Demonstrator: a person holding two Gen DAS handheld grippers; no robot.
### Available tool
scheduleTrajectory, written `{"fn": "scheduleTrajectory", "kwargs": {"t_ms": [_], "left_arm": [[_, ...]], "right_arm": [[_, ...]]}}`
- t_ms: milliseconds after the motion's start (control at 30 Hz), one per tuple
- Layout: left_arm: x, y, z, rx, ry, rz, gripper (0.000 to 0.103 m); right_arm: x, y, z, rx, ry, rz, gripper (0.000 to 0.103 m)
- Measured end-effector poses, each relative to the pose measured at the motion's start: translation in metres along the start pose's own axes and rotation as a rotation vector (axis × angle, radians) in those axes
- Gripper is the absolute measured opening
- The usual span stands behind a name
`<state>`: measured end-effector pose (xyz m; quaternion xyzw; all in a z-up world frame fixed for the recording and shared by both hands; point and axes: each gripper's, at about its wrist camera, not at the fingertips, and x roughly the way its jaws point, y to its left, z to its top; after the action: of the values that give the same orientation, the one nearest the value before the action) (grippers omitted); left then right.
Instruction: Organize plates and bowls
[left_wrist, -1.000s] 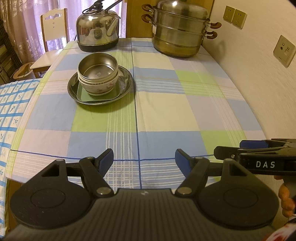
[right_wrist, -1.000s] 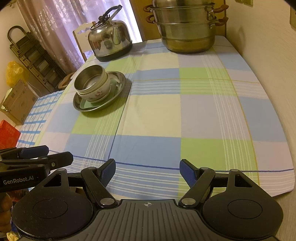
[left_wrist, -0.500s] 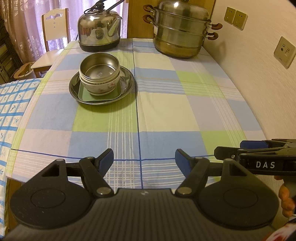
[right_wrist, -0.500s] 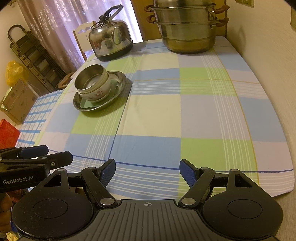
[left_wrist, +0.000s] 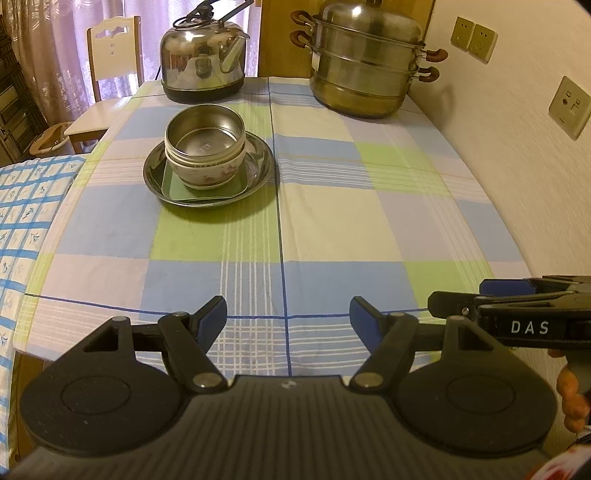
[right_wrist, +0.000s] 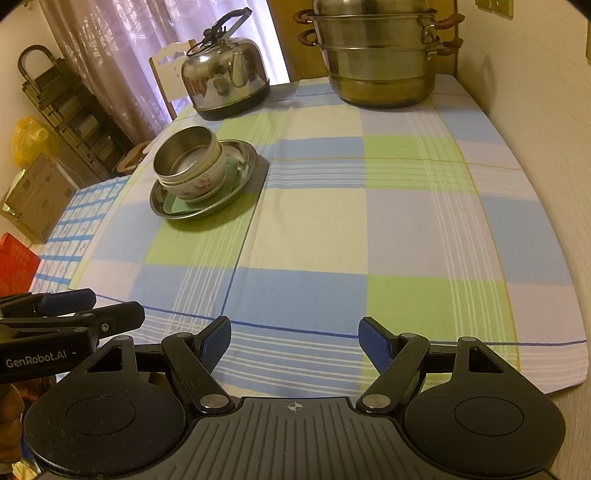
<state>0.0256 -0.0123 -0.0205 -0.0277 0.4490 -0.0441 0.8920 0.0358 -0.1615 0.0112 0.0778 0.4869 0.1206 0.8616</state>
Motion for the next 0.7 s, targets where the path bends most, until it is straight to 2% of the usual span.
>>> {"fn": "scheduleTrajectory", "kwargs": {"t_ms": [700], "left_arm": [[0.0003, 0.0, 0.0006, 0.002, 0.004, -0.005, 0.072]], "right_arm": [[0.0006, 0.0004, 0.0006, -0.002, 0.002, 0.0, 0.076]]}}
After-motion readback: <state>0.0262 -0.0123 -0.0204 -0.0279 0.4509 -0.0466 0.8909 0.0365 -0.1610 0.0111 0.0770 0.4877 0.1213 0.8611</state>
